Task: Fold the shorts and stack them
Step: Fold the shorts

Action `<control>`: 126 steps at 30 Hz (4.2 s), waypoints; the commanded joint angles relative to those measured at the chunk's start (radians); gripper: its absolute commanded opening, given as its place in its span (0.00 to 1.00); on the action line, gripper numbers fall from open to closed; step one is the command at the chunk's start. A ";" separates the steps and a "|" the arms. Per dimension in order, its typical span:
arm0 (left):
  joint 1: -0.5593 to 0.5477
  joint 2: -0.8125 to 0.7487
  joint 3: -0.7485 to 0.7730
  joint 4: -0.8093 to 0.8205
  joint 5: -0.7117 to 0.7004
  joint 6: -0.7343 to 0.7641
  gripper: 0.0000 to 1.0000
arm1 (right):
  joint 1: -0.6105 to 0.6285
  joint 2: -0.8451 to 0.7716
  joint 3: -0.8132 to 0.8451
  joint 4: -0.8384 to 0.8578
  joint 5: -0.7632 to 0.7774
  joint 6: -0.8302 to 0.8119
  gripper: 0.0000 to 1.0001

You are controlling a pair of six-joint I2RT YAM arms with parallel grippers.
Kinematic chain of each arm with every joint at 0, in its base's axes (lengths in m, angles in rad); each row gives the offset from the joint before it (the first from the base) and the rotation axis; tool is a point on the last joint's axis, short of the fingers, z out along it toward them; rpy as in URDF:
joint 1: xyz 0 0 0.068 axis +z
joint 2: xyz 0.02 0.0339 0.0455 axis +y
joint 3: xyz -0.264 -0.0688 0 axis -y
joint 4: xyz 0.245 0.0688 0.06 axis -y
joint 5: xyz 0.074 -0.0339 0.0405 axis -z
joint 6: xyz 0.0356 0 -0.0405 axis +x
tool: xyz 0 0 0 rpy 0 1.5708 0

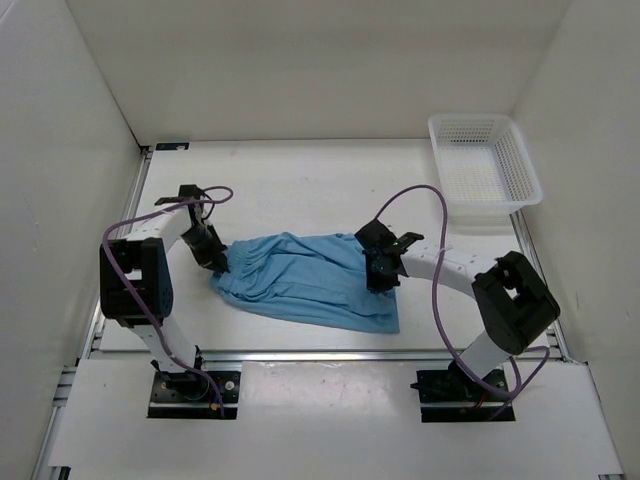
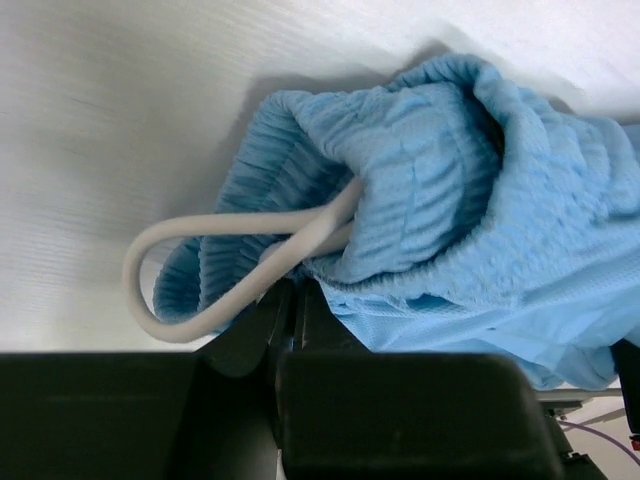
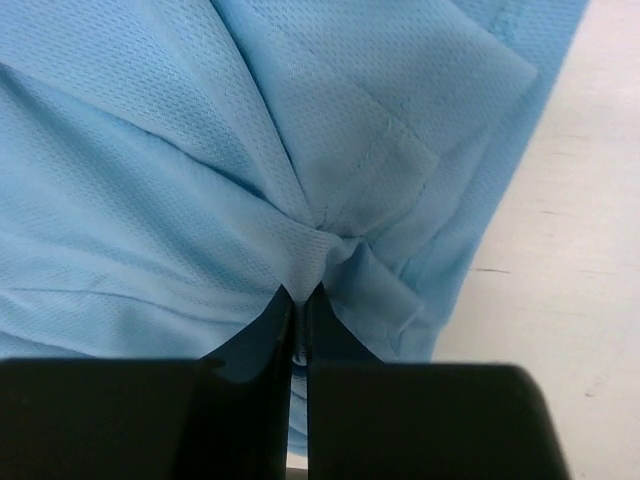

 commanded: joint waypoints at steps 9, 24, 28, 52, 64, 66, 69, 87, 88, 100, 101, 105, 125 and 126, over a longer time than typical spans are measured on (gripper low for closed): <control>0.007 -0.100 0.223 -0.092 0.001 0.021 0.10 | -0.051 -0.171 0.207 -0.199 0.195 -0.130 0.01; 0.029 -0.149 0.028 -0.039 0.066 0.039 0.10 | -0.062 -0.218 0.030 -0.220 0.179 -0.032 0.80; 0.029 -0.149 0.028 -0.039 0.066 0.039 0.10 | -0.062 -0.246 0.023 -0.243 0.151 0.053 0.42; 0.010 -0.130 0.028 -0.020 0.075 0.039 0.10 | -0.072 -0.300 -0.226 -0.093 -0.107 0.265 0.02; 0.010 -0.098 0.195 -0.074 0.095 0.039 0.10 | -0.086 -0.366 0.081 -0.318 0.182 0.121 0.00; 0.010 -0.089 0.233 -0.094 0.084 0.048 0.10 | -0.109 -0.331 0.185 -0.329 0.241 0.069 0.00; 0.010 -0.089 0.269 -0.108 0.084 0.048 0.10 | -0.121 -0.319 0.244 -0.349 0.275 0.045 0.00; 0.095 -0.172 0.023 -0.068 0.063 0.065 0.82 | -0.016 -0.480 -0.073 -0.319 0.178 0.182 0.87; 0.095 -0.172 0.023 -0.079 0.026 0.065 0.82 | -0.026 -0.460 -0.031 -0.319 0.187 0.171 0.88; 0.049 -0.135 -0.098 0.088 0.135 0.025 1.00 | -0.097 -0.339 0.030 -0.234 0.097 0.108 0.89; 0.049 -0.124 -0.115 0.101 0.120 0.004 0.97 | -0.097 -0.339 0.030 -0.234 0.097 0.108 0.89; 0.049 -0.055 -0.153 0.179 0.120 -0.025 0.86 | -0.097 -0.339 0.030 -0.225 0.087 0.108 0.89; 0.019 -0.064 0.003 0.098 -0.079 -0.097 0.10 | -0.106 -0.348 0.049 -0.225 0.087 0.108 0.89; 0.019 -0.089 0.029 0.069 -0.112 -0.097 0.10 | -0.106 -0.348 0.049 -0.225 0.074 0.099 0.90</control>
